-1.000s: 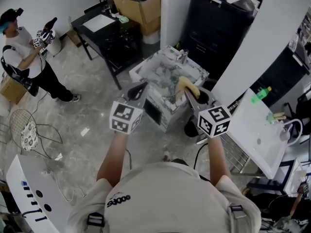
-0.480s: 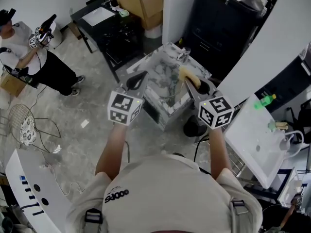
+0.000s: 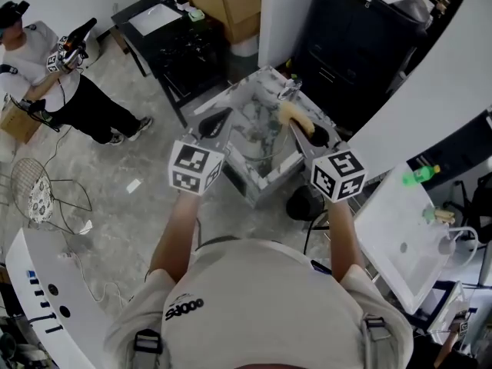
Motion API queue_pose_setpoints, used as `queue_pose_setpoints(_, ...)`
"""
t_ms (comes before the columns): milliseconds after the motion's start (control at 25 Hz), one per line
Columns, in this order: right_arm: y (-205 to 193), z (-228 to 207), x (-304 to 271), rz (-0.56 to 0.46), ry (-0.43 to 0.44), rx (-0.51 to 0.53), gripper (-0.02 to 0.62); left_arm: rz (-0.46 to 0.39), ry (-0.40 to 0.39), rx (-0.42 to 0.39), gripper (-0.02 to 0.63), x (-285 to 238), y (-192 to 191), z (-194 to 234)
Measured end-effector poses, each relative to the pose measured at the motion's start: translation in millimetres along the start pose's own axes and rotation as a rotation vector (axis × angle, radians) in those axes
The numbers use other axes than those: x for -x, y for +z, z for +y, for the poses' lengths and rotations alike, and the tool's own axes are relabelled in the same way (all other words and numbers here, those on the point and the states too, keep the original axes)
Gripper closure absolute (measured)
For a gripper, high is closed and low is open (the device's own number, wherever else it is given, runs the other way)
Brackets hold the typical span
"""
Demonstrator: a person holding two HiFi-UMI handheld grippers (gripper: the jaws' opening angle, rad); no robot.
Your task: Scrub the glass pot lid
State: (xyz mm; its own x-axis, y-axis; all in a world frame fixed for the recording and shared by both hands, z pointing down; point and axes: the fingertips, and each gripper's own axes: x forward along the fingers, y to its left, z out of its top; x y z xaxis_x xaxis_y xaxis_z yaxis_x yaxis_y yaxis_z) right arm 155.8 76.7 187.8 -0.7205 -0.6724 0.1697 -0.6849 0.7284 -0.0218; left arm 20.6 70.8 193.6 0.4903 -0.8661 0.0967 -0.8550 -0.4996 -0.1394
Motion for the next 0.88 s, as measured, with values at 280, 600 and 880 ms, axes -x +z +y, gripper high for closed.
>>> queue_pose_setpoints(280, -19, -16, -21, 0.028, -0.007, -0.037, 0.552, 0.018, 0.005, 0.024, 0.597, -15, -15, 14)
queue_pose_setpoints(600, -42, -40, -70, 0.068, -0.04, -0.06, 0.552, 0.04, -0.025, 0.06, 0.597, -53, -47, 52)
queue_pose_setpoints(880, -49, -65, -130, 0.102, -0.059, -0.079, 0.552, 0.042, -0.081, 0.058, 0.597, -104, -61, 95)
